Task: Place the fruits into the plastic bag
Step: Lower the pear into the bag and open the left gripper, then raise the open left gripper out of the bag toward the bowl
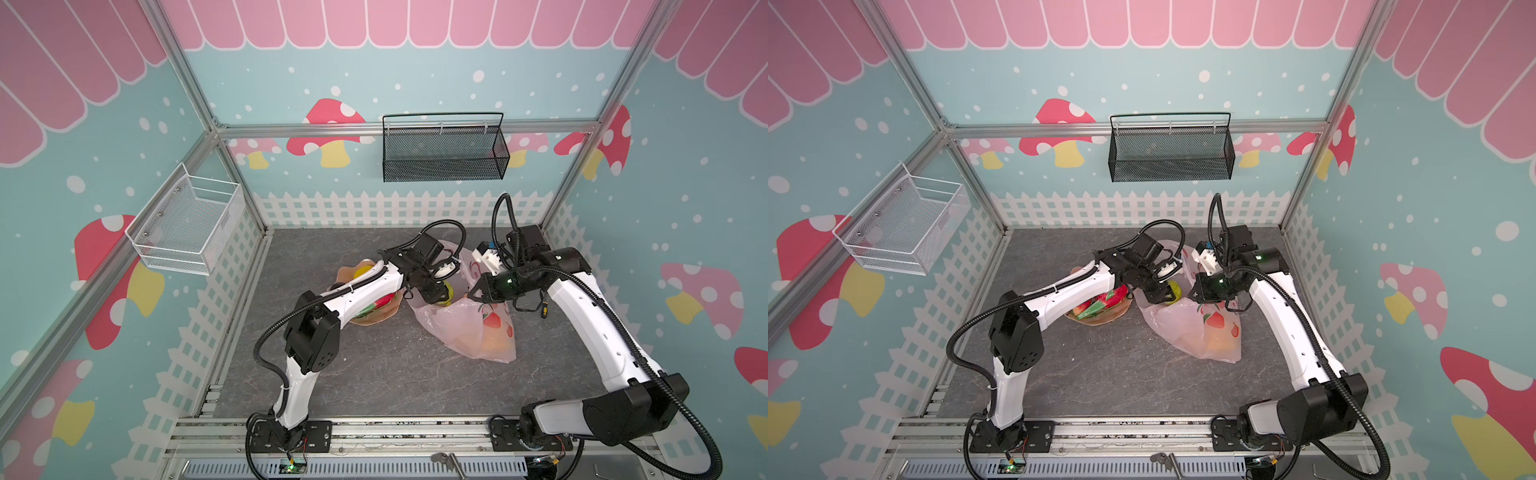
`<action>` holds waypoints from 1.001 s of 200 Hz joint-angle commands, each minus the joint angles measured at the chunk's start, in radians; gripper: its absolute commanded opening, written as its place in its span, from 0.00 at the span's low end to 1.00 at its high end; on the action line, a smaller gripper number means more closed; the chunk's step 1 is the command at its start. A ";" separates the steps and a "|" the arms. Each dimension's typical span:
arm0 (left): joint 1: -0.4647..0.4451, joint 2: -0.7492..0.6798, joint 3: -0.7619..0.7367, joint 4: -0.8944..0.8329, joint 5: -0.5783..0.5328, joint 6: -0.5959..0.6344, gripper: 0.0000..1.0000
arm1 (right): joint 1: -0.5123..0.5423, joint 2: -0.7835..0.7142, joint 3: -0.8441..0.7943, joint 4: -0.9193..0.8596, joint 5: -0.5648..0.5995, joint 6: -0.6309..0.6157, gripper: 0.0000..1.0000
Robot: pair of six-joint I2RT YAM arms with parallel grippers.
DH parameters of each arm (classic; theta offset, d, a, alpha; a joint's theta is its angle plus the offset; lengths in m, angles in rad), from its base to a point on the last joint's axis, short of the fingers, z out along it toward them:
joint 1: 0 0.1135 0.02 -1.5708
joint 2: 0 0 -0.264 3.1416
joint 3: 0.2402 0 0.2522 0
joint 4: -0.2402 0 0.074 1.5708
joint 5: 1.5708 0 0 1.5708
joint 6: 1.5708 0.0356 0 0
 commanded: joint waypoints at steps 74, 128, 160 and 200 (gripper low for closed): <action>-0.004 -0.012 -0.013 0.025 0.202 -0.098 0.74 | -0.002 0.010 0.028 -0.003 -0.012 -0.017 0.00; 0.026 -0.078 -0.036 0.048 0.252 -0.161 0.76 | -0.002 0.013 0.028 0.008 -0.013 -0.014 0.00; 0.065 -0.152 -0.068 0.075 0.240 -0.226 0.76 | -0.002 0.008 0.025 0.013 -0.013 -0.010 0.00; 0.105 -0.282 -0.159 0.098 0.221 -0.264 0.76 | -0.002 0.003 0.016 0.014 -0.007 -0.007 0.00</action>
